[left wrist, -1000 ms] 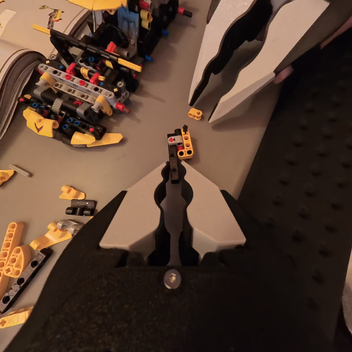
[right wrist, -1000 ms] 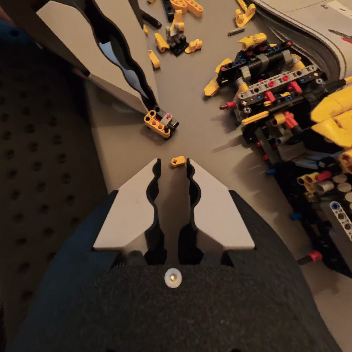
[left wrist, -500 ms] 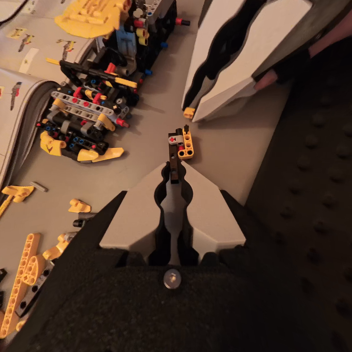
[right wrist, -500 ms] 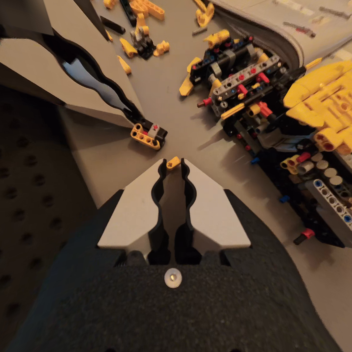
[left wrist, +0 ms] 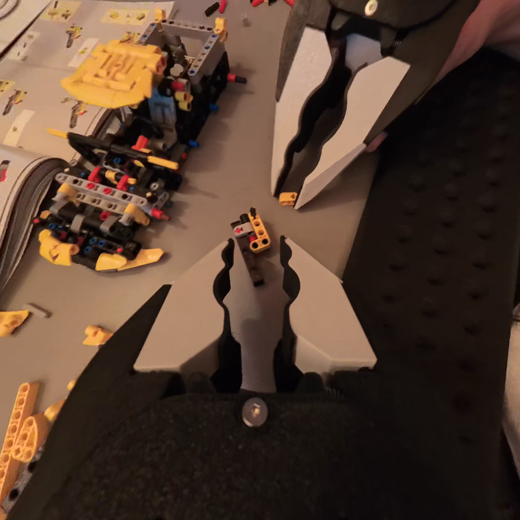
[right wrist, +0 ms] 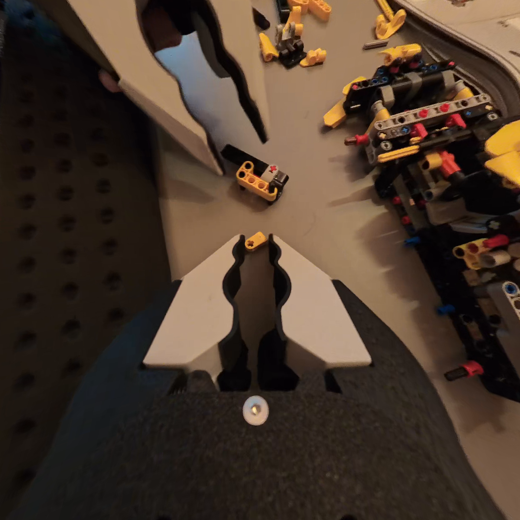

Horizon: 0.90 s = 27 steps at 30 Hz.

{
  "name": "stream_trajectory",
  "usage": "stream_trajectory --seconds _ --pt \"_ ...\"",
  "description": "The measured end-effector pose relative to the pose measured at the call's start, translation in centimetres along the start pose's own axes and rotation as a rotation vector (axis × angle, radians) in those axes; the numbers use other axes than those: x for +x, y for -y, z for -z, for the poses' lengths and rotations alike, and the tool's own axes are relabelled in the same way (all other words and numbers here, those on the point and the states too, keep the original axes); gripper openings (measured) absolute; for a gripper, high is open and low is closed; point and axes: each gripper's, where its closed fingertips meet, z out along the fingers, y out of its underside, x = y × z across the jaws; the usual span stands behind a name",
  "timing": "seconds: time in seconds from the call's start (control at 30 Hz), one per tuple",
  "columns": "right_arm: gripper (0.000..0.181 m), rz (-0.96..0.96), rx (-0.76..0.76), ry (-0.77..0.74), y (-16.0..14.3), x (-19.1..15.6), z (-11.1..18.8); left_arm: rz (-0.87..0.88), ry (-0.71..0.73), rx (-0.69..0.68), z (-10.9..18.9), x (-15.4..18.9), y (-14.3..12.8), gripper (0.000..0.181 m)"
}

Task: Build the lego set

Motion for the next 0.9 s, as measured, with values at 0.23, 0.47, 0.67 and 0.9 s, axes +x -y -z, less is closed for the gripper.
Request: stream_trajectory --seconds 0.23,0.47,0.67,0.9 --pt "0.023 -0.034 -0.081 -0.171 -0.1 0.8 0.4 0.052 0.137 -0.087 -2.0 -1.0 -0.2 0.053" --pt "0.024 -0.097 -0.110 -0.181 -0.3 0.4 0.2 0.107 0.080 -0.111 -2.8 -0.7 -0.5 0.026" --pt "0.007 -0.111 -0.099 -0.199 -0.4 0.9 0.2 -0.012 0.169 -0.066 -3.1 -1.2 0.0 0.025" --pt "0.007 -0.248 0.257 -0.324 5.5 2.2 2.4 -0.056 0.246 0.009 -2.2 -1.8 1.2 0.024"
